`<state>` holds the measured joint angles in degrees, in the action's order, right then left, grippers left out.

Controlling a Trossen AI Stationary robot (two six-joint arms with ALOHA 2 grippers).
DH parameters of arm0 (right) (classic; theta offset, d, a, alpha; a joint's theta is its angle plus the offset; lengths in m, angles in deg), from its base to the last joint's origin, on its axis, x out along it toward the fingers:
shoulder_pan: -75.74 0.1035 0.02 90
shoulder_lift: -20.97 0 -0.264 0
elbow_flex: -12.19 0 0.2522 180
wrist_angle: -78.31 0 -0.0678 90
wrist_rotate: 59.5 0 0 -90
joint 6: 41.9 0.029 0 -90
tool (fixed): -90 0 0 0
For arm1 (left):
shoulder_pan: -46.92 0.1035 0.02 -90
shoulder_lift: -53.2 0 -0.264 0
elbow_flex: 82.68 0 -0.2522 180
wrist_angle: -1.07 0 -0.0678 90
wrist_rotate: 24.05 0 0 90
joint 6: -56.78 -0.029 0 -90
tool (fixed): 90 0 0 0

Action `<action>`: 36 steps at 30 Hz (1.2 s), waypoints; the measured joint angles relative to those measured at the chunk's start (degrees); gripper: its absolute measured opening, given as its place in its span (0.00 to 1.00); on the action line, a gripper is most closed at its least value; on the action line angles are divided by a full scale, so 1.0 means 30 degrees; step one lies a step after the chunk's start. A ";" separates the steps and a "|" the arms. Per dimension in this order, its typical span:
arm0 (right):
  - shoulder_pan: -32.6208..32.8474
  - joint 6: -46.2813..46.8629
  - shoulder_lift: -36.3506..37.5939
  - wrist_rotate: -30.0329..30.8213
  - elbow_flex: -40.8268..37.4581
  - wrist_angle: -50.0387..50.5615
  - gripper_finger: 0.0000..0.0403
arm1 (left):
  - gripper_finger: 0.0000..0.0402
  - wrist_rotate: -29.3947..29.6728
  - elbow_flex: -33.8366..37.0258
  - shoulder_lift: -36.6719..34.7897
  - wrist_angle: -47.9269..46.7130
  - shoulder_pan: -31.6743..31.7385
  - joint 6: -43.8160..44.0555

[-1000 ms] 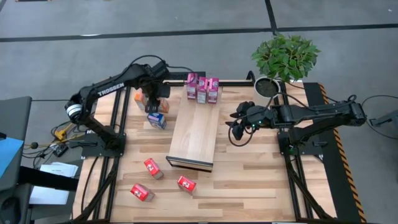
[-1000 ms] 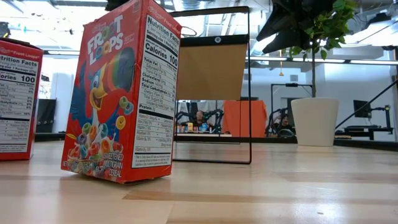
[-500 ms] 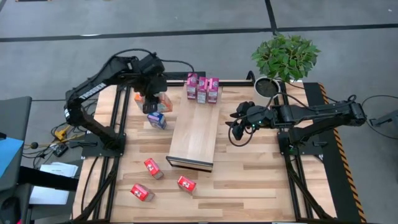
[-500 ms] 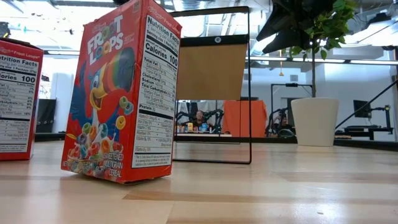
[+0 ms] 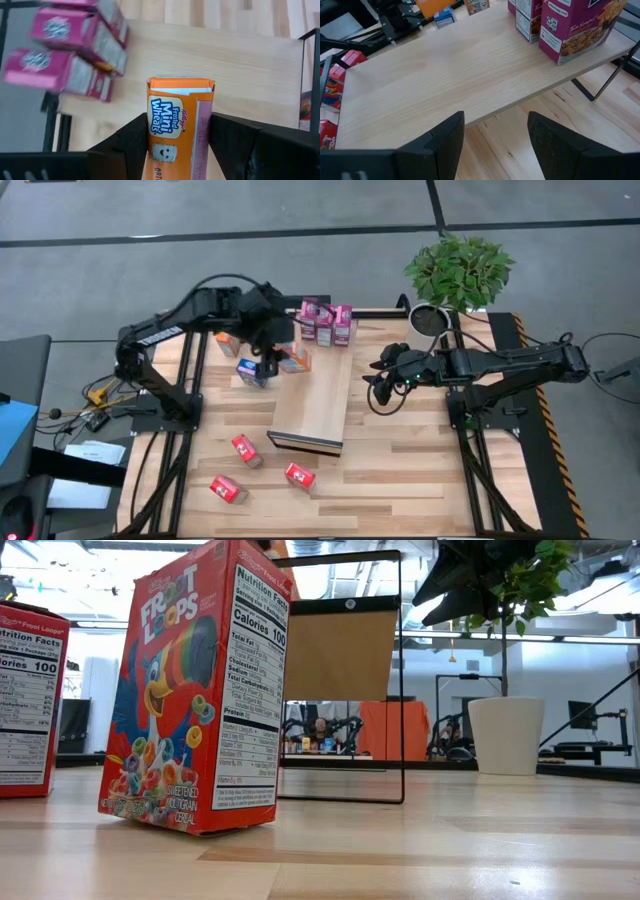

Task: Stack cereal on shelf
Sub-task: Put the right orange cereal box on the shelf

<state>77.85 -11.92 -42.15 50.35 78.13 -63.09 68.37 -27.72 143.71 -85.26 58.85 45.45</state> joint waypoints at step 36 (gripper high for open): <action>0.0007 0.0015 0.0007 -0.0076 0.0000 -0.0007 0.61 | 0.56 0.2540 -0.4908 0.2325 -0.3804 -0.3188 0.1608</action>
<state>77.87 -11.88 -42.13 50.12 78.13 -63.11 75.99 -42.45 150.69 -96.68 49.29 50.28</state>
